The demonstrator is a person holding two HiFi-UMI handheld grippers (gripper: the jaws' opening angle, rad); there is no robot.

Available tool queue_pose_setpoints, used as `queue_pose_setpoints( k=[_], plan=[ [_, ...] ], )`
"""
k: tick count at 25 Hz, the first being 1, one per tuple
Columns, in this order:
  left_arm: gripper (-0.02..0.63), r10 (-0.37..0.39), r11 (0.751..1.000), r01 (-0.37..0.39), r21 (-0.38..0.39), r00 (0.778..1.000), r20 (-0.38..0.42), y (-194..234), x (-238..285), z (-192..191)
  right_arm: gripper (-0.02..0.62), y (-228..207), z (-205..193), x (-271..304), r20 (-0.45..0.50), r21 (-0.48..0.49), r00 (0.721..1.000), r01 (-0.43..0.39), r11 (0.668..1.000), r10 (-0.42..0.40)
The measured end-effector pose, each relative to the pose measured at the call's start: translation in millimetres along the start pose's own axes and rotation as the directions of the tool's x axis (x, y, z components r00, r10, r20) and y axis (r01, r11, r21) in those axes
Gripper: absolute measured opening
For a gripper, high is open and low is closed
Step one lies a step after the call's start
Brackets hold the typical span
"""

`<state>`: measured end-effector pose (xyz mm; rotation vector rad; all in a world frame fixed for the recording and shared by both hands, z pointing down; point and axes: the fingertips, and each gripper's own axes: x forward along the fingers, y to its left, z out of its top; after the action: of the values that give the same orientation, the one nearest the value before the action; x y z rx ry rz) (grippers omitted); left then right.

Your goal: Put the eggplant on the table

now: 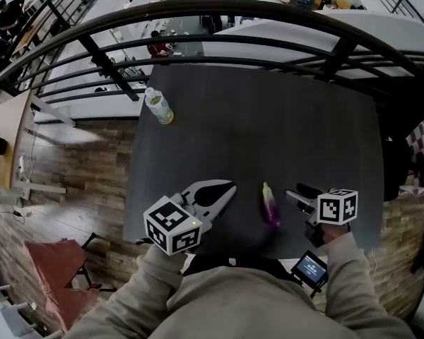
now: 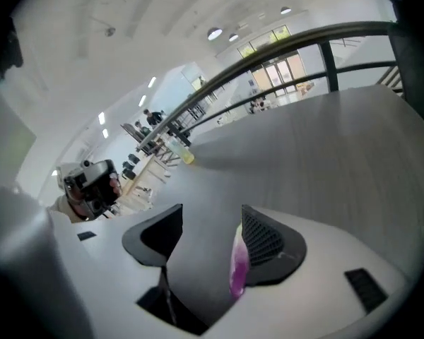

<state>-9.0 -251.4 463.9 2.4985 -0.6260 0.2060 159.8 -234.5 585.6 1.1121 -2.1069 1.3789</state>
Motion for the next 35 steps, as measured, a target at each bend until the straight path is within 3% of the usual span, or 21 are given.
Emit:
queue_pose_setpoints(
  k=[4, 10, 14, 21, 26, 35],
  plan=[
    [0.006, -0.042, 0.998, 0.041, 0.044, 0.999, 0.031, -13, 4, 31, 0.235, 37, 34, -25, 0.107, -0.075, 0.986, -0.121, 0.990, 0.128],
    [0.006, -0.164, 0.983, 0.154, 0.097, 0.981, 0.107, -50, 2, 78, 0.035, 105, 86, -78, 0.282, -0.229, 0.915, -0.227, 0.947, 0.288],
    [0.006, -0.201, 0.972, 0.179, 0.153, 0.970, 0.139, -78, 8, 108, 0.015, 142, 112, -131, 0.364, -0.345, 0.839, -0.283, 0.895, 0.406],
    [0.006, -0.243, 0.958, 0.204, 0.199, 0.950, 0.196, -102, 11, 155, 0.014, 200, 141, -178, 0.410, -0.537, 0.774, -0.223, 0.814, 0.482],
    [0.006, -0.265, 0.952, 0.221, 0.212, 0.941, 0.209, -112, 5, 167, 0.014, 218, 145, -194, 0.408, -0.583, 0.768, -0.197, 0.788, 0.494],
    [0.006, -0.268, 0.951, 0.227, 0.211, 0.943, 0.196, -121, 5, 163, 0.014, 213, 135, -196, 0.405, -0.569, 0.779, -0.195, 0.799, 0.479]
  ],
)
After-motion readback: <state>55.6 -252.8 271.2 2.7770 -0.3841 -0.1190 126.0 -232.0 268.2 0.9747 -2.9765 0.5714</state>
